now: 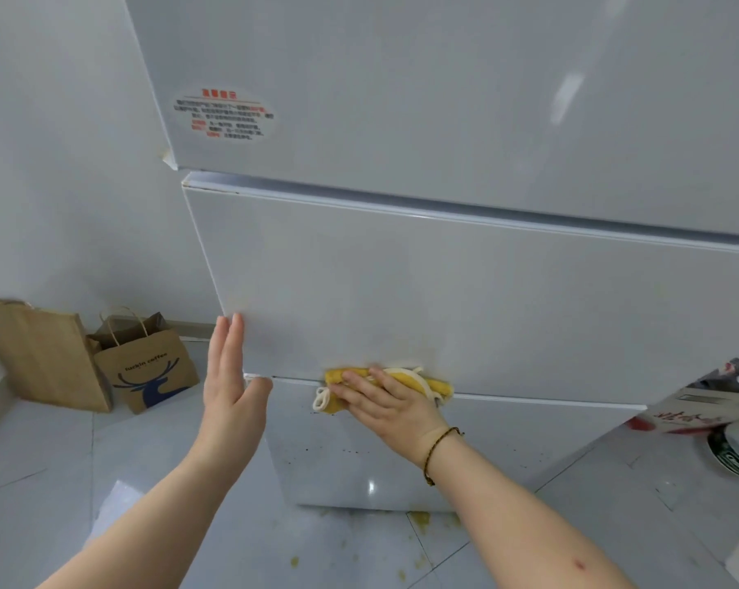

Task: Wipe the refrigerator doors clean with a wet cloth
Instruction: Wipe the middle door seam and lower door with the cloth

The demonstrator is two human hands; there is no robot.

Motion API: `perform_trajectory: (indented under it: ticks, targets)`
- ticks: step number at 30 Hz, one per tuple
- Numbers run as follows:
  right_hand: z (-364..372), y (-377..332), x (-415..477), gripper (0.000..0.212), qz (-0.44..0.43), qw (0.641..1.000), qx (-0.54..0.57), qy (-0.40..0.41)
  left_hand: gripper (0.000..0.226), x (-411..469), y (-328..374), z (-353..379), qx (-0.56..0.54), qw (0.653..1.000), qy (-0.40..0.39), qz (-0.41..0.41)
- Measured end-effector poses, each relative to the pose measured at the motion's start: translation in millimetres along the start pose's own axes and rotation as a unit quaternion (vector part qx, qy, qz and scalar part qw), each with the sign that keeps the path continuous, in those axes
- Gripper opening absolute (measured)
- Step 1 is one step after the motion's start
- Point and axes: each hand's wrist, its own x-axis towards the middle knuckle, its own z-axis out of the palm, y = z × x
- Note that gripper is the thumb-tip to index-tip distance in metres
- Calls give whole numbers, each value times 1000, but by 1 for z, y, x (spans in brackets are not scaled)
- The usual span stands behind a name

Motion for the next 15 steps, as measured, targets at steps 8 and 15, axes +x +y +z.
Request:
perform_trajectory:
  ticks: [8, 15]
  targets:
    - [-2, 44, -104, 41, 84, 996, -35, -20, 65, -40, 29, 63, 65, 989, -104, 78]
    - [-32, 81, -173, 43, 349, 920, 161, 77, 65, -62, 56, 113, 128, 975, -130, 125]
